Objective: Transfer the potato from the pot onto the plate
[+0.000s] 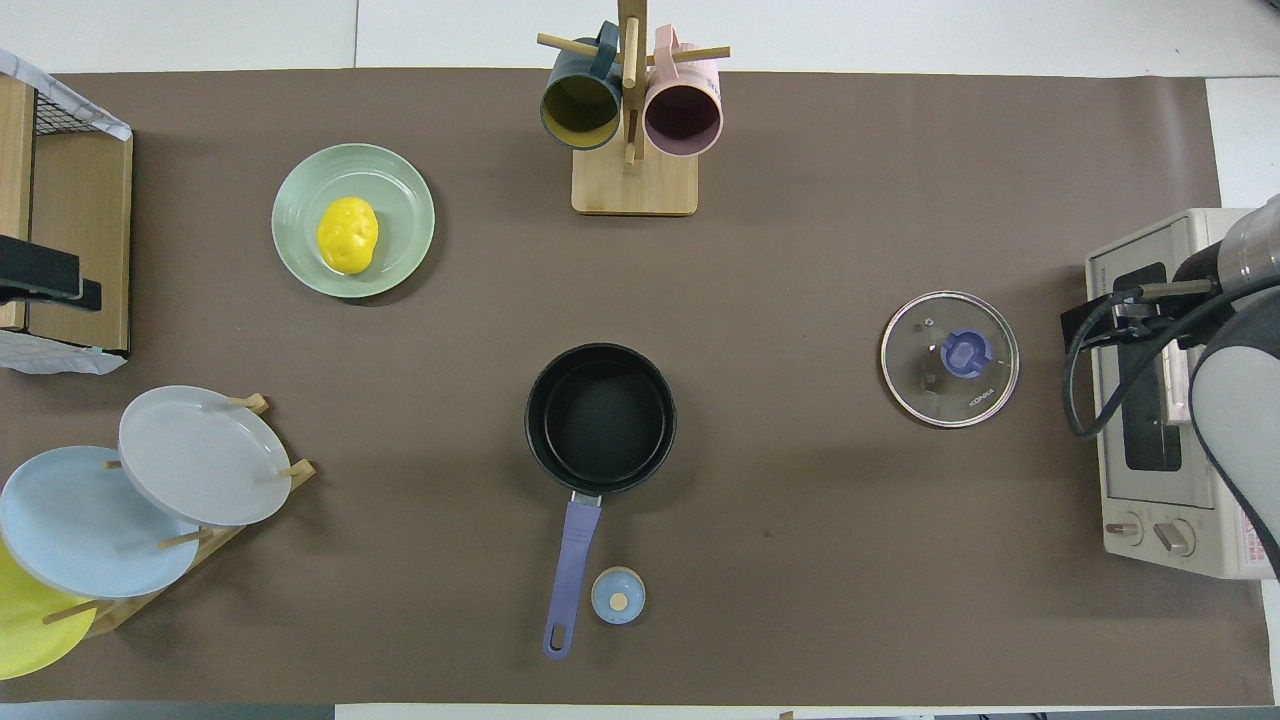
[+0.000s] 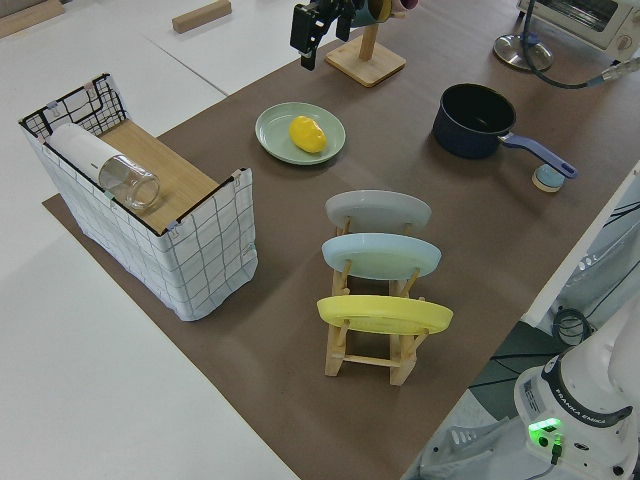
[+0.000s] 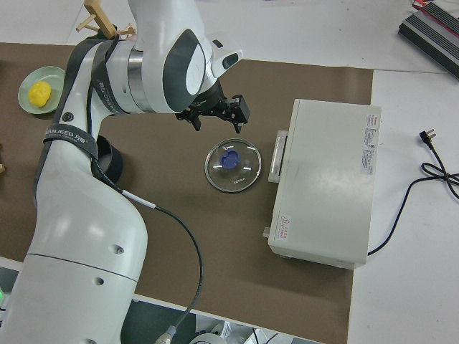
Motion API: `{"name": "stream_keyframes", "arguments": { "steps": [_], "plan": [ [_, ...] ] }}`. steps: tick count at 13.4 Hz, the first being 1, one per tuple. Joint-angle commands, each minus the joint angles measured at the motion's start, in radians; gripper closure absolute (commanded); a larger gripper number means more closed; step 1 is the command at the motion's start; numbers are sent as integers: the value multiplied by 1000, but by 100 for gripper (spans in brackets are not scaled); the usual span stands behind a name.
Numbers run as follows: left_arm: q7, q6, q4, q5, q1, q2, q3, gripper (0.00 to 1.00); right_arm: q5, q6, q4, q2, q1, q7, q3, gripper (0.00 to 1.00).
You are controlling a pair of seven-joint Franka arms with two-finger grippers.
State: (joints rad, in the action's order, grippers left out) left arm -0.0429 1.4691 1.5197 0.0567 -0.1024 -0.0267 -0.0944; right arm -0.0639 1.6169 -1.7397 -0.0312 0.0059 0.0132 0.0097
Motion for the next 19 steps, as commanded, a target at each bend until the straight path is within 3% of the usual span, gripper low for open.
{"name": "stream_keyframes", "arguments": {
  "steps": [1, 3, 5, 8, 11, 19],
  "plan": [
    [8, -16, 143, -25, -13, -99, 4, 0, 4, -11, 5, -6, -14, 13, 7, 0],
    [9, 3, 221, -41, -22, -139, 5, 0, 4, -11, 3, -6, -14, 13, 7, 0],
    [14, 55, 234, -43, -23, -147, 7, 0, 4, -12, 5, -6, -14, 11, 7, 0],
    [17, 102, 171, -72, -37, -105, 7, 0, 4, -12, 5, -6, -14, 11, 9, 0],
    [18, 22, 48, -75, -45, -41, 4, 0, 4, -11, 5, -6, -14, 11, 7, 0],
    [12, 27, 89, -63, -40, -33, 13, 0, 4, -11, 3, -6, -14, 11, 7, 0]
  ]
}}
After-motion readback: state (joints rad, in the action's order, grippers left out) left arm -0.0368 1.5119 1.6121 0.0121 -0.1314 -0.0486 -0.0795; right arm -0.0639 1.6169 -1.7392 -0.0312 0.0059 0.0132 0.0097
